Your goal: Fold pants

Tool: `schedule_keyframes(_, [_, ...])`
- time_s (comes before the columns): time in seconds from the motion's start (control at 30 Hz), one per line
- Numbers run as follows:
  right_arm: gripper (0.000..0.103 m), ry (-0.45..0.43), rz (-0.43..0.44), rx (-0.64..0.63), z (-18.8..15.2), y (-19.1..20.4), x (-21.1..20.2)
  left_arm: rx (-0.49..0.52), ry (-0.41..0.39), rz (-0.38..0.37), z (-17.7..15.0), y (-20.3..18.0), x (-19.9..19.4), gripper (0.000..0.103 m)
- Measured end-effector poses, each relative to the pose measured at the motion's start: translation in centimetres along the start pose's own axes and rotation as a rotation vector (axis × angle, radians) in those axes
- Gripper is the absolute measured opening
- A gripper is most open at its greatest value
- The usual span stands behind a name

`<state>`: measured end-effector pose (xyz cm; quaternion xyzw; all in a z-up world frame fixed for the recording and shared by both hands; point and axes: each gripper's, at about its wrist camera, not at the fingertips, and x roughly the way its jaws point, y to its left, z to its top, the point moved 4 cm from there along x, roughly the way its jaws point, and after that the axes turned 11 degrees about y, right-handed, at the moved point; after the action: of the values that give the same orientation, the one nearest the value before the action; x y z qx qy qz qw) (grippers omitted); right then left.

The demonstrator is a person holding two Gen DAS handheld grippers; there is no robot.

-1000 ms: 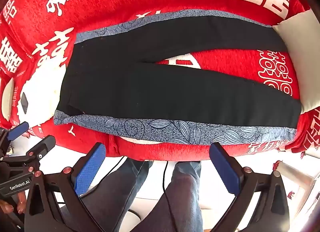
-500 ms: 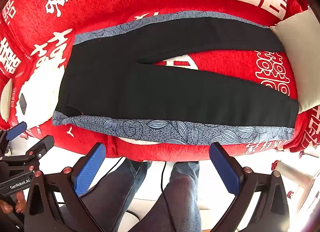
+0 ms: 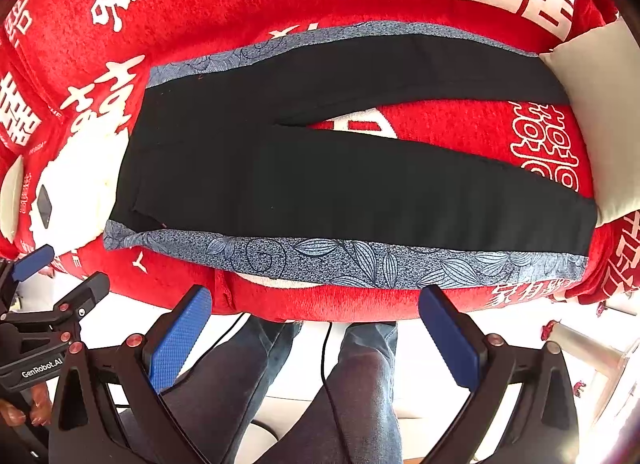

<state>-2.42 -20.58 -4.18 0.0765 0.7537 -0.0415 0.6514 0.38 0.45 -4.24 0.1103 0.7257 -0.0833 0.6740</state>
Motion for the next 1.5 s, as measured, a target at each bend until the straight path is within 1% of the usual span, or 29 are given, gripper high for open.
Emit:
schedule_keyframes(0.07, [0.103, 0.001, 0.000, 0.001, 0.0, 0.0, 0.0, 0.004, 0.011, -0.009, 0.0, -0.1, 0.0, 0.103])
schedule_keyframes(0.17, [0.103, 0.002, 0.002, 0.004, 0.0, 0.0, 0.1, 0.004, 0.001, 0.000, -0.1, -0.1, 0.1, 0.103])
schedule_keyframes(0.23, [0.103, 0.003, 0.003, 0.006, 0.0, 0.0, 0.1, -0.001, 0.009, -0.004, -0.1, 0.1, 0.2, 0.103])
schedule_keyframes(0.3, [0.103, 0.005, 0.006, 0.008, 0.0, 0.1, 0.3, -0.011, 0.007, -0.018, -0.1, 0.2, 0.3, 0.103])
schedule_keyframes(0.6, [0.103, 0.018, 0.006, 0.014, 0.2, 0.3, 0.9, -0.033, 0.031, -0.035, 0.0, 0.3, 1.2, 0.103])
schedule_keyframes(0.7, [0.103, 0.019, 0.015, 0.023, 0.3, 0.2, 1.1, -0.053, 0.038, -0.056, 0.1, 0.5, 1.6, 0.103])
schedule_keyframes(0.8, [0.103, 0.011, 0.053, 0.047, 0.5, 0.1, 1.3, -0.071, 0.052, -0.067, 0.3, 0.8, 2.2, 0.103])
schedule_keyframes(0.87, [0.103, 0.013, 0.090, 0.069, 0.6, 0.1, 1.7, -0.075, 0.048, -0.076, 0.5, 1.0, 2.7, 0.103])
schedule_keyframes(0.93, [0.103, 0.017, 0.124, 0.090, 0.6, 0.1, 2.2, -0.075, 0.069, -0.081, 0.6, 1.3, 3.1, 0.103])
schedule_keyframes(1.0, [0.103, 0.017, 0.149, 0.111, 0.6, 0.1, 2.8, -0.072, 0.063, -0.105, 1.0, 1.6, 3.6, 0.103])
schedule_keyframes(1.1, [0.103, 0.011, 0.185, 0.142, 0.5, 0.4, 3.9, -0.069, 0.066, -0.129, 1.5, 2.3, 4.6, 0.103])
schedule_keyframes(1.23, [0.103, 0.028, 0.267, 0.202, 0.1, 0.4, 6.0, -0.075, 0.066, -0.153, 1.9, 3.4, 6.3, 0.103])
schedule_keyframes(1.37, [0.103, 0.047, 0.366, 0.266, -0.6, -0.3, 8.2, -0.152, 0.056, -0.219, 1.7, 4.7, 8.2, 0.103])
schedule_keyframes(1.5, [0.103, 0.056, 0.488, 0.285, -0.9, -1.5, 11.0, -0.233, 0.058, -0.268, 0.9, 5.4, 11.1, 0.103])
